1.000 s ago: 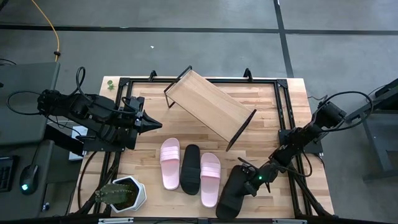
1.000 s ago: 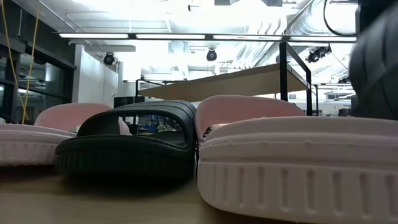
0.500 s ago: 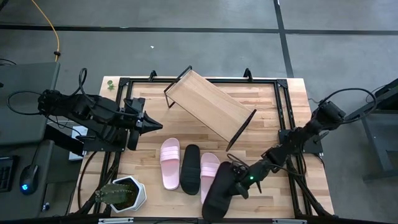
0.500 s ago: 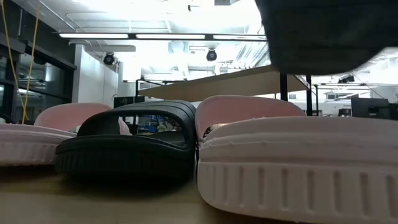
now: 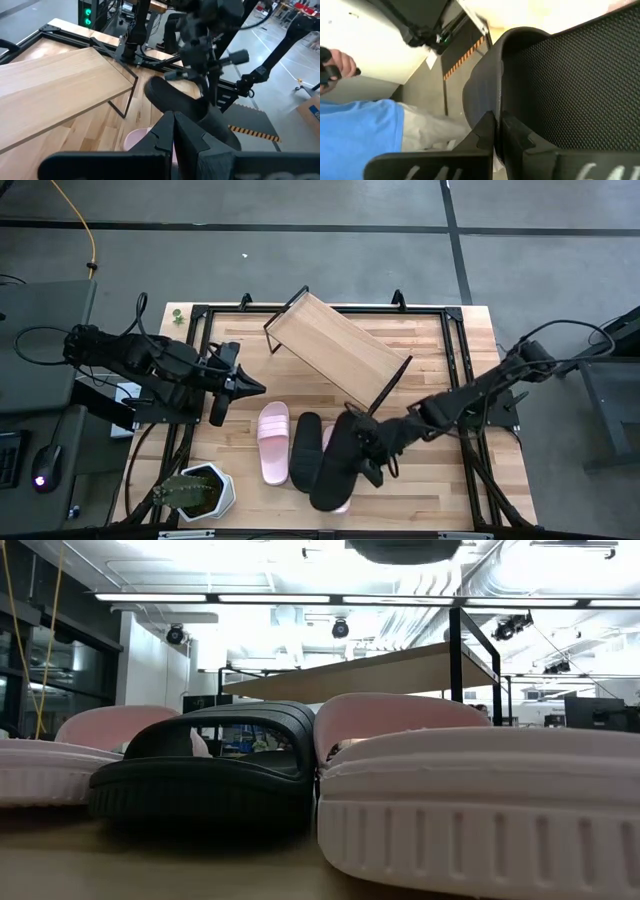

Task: Pick and place slides into the shelf
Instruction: Put the right black slide on the shelf

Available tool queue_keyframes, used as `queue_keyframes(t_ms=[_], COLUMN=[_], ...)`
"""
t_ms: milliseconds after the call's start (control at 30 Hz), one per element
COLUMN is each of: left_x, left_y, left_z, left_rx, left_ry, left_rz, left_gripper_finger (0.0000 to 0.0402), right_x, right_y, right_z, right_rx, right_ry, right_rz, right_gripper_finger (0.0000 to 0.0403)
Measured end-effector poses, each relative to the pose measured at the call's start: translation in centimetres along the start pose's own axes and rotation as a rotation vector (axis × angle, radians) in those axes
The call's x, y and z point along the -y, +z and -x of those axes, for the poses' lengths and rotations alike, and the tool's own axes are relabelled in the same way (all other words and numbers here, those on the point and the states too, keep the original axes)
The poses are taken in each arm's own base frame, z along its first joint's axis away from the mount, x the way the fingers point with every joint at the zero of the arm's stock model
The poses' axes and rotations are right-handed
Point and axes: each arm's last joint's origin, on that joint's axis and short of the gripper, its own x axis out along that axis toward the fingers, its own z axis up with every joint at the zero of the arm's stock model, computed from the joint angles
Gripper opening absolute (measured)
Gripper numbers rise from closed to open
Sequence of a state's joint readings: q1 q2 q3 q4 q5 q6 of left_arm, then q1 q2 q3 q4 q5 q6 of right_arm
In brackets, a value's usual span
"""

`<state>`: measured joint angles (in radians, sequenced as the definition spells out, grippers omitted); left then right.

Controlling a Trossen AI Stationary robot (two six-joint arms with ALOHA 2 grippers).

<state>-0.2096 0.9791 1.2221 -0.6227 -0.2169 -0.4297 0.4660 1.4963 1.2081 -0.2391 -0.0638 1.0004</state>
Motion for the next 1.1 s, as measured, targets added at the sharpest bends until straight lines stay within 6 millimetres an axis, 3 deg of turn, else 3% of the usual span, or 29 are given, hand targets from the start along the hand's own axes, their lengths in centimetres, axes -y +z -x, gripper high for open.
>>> queue_keyframes(t_ms=[200,633,1100], left_x=[0.0,0.1,0.1], left_y=[0.0,-0.1,-0.1], left_z=[0.0,0.0,0.0], left_rx=[-0.001,-0.02,-0.019], left_ry=[0.0,-0.04,-0.04], left_rz=[-0.001,-0.002,-0.002], left_gripper_finger=[0.0001,0.0001,0.0001], right_x=[-0.6,2.7,6.8], right_y=[3.6,7.5,10.0], right_z=[3.4,9.8,12.5], right_rx=[0.085,0.181,0.184], right_ry=[-0.018,-0.122,-0.253], right_rz=[0.036,0.02,-0.04], right_gripper_finger=[0.0,0.0,0.0])
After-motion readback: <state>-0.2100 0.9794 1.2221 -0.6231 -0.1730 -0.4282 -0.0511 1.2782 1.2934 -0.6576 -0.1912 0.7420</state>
